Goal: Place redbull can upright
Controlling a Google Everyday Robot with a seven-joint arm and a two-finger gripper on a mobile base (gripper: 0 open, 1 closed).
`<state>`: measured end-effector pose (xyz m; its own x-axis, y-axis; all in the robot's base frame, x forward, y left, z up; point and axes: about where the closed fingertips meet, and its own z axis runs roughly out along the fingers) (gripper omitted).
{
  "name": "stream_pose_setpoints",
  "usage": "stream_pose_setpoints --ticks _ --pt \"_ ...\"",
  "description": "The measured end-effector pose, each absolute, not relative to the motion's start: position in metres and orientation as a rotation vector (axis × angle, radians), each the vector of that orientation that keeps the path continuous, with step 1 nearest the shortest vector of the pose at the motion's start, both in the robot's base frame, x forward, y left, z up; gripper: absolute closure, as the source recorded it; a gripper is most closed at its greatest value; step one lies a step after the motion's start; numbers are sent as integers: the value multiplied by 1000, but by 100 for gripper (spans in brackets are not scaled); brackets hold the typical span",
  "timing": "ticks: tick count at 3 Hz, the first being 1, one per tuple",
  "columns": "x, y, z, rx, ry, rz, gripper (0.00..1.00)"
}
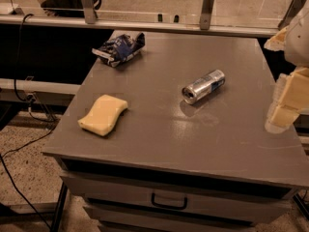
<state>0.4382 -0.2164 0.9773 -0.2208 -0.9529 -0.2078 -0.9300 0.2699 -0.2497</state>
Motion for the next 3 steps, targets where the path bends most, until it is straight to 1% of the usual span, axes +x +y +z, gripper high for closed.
stream_pose_setpoints --ticks 1,2,3 --pt "439 -216 977 -1723 2227 -103 0" --pt "458 -208 972 -1760 2162 -149 0" --pt "496 -186 952 -1895 2022 -240 0"
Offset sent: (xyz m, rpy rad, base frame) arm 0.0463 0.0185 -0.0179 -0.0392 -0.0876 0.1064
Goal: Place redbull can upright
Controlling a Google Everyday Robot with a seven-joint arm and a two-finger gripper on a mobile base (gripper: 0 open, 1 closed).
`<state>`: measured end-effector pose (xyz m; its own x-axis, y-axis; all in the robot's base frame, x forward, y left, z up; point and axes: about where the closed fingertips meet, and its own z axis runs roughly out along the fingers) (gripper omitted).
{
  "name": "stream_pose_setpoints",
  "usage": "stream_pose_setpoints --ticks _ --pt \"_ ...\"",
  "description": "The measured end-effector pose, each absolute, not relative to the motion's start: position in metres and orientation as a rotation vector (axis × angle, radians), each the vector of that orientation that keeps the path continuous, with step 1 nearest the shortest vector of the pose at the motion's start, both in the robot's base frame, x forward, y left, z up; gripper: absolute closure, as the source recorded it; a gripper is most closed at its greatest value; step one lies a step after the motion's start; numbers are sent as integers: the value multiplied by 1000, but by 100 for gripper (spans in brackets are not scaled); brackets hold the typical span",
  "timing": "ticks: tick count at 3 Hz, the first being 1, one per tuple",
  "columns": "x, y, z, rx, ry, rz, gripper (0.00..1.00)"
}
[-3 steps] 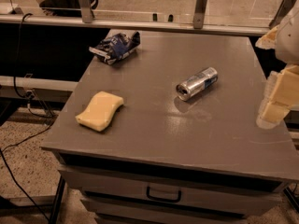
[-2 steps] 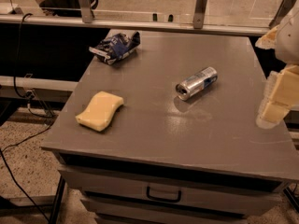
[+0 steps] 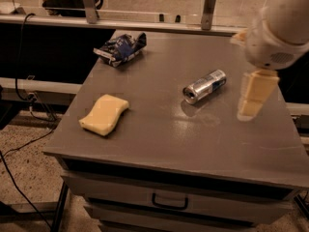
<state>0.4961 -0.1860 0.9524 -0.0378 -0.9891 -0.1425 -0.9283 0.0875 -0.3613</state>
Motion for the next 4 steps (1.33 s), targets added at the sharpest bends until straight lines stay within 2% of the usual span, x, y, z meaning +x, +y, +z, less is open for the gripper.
stream_pose_setpoints --ticks 1,2,4 --pt "537 -158 929 -2117 1831 -340 0" --pt "566 -132 905 -2313 1660 -353 0" --pt "601 -108 867 -2568 1459 -267 0"
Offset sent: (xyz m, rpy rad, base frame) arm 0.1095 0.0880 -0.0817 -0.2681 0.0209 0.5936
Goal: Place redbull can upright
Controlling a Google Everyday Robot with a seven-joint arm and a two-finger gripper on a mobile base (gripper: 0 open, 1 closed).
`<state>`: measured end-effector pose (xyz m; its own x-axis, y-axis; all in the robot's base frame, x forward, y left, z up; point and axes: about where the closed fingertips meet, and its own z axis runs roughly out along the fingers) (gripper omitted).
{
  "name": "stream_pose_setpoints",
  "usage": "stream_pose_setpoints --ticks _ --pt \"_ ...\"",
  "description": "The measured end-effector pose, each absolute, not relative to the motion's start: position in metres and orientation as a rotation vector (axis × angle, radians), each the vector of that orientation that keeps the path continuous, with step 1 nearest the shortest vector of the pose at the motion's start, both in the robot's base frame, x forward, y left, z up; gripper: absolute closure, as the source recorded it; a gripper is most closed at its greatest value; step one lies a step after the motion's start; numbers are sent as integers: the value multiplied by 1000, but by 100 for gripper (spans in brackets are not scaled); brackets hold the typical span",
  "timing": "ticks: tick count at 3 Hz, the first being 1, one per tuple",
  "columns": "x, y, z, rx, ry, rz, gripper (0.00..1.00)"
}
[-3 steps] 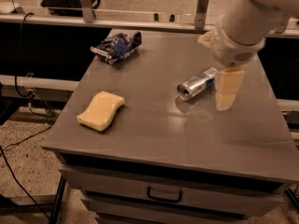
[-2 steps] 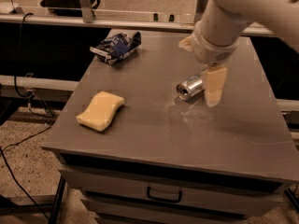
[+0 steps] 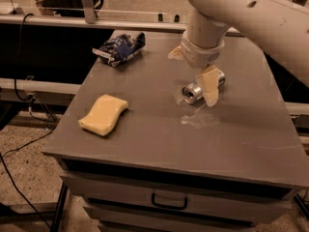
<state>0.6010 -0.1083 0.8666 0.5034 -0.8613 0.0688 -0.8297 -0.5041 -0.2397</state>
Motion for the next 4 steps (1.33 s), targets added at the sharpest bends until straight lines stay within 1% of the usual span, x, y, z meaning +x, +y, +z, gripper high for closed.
stream_pose_setpoints --ticks 1,2,3,4 --pt "611 -113 853 -2610 1439 -218 16" --pt "613 -113 849 -2612 1412 -176 39" --pt "606 -109 862 -2565 1336 -67 70" --pt "602 -102 882 -2479 1312 49 93"
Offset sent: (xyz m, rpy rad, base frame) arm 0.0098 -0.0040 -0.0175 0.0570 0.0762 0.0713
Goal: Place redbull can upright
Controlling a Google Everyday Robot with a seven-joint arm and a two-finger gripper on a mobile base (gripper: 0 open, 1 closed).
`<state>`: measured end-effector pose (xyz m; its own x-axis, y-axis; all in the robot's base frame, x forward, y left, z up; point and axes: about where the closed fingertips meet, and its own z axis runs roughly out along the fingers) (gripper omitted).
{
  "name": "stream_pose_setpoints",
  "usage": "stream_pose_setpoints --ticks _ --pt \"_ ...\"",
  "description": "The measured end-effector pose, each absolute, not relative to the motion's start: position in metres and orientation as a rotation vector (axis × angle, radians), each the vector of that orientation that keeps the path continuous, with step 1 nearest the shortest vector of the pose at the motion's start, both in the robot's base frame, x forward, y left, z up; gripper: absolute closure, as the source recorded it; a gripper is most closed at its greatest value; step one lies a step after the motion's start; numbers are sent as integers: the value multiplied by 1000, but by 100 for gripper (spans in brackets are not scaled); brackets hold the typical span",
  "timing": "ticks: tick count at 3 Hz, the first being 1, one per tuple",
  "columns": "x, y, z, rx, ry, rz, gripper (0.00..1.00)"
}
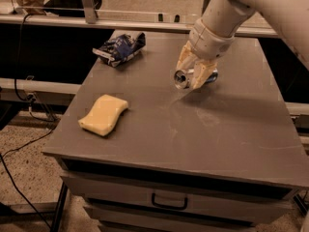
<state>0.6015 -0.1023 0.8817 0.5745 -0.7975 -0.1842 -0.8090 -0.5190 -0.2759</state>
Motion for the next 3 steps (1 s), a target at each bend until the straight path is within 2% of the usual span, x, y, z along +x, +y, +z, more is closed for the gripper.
stream_pose_setpoints --ticks 1,3 --pt "598 -105 901 -2346 1351 245 100" --pt "584 -113 963 -1719 1439 639 100"
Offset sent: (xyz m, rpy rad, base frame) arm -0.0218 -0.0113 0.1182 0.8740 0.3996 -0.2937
